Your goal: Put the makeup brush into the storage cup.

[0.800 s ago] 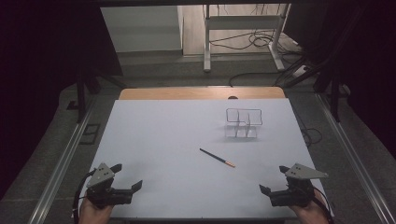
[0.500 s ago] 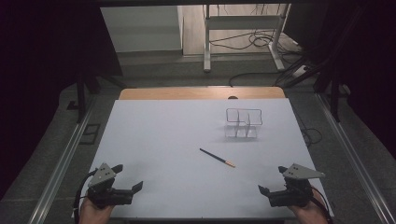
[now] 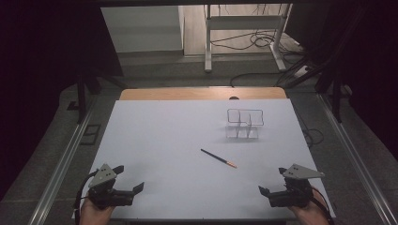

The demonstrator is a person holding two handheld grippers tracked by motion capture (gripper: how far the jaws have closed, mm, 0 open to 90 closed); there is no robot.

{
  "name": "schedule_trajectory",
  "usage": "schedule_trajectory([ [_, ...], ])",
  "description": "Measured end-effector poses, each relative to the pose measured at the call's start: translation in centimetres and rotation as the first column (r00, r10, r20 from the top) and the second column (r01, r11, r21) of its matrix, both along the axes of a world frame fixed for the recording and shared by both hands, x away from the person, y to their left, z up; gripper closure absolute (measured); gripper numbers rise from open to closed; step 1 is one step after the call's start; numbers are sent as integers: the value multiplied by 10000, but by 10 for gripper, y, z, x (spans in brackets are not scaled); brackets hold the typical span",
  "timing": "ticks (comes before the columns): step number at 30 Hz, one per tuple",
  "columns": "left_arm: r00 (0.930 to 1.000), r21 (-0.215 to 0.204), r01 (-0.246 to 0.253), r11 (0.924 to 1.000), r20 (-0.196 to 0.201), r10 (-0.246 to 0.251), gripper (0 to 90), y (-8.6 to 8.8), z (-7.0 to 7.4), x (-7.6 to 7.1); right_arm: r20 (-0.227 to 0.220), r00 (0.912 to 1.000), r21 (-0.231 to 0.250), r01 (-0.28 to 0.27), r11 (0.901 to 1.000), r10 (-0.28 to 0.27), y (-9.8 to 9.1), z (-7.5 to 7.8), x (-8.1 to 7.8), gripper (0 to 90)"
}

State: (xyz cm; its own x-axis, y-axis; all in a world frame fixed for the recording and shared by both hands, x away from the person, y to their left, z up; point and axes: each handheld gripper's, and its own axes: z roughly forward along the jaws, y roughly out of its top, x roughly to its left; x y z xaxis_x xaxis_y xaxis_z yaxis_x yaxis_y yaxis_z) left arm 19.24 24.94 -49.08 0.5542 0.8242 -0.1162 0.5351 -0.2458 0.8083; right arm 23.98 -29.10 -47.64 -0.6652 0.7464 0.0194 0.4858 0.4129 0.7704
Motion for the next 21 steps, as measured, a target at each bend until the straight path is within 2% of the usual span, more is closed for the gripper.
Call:
schedule_trajectory([
  [10,10000,-19,-12,10000,88,12,21,0,0,0,243,9996,-123,-167,9998,170,5,7,0,1],
  [21,10000,-88,-18,10000,3,18,20,1,0,1,-50,9996,-320,-278,9991,276,15,11,7,0],
])
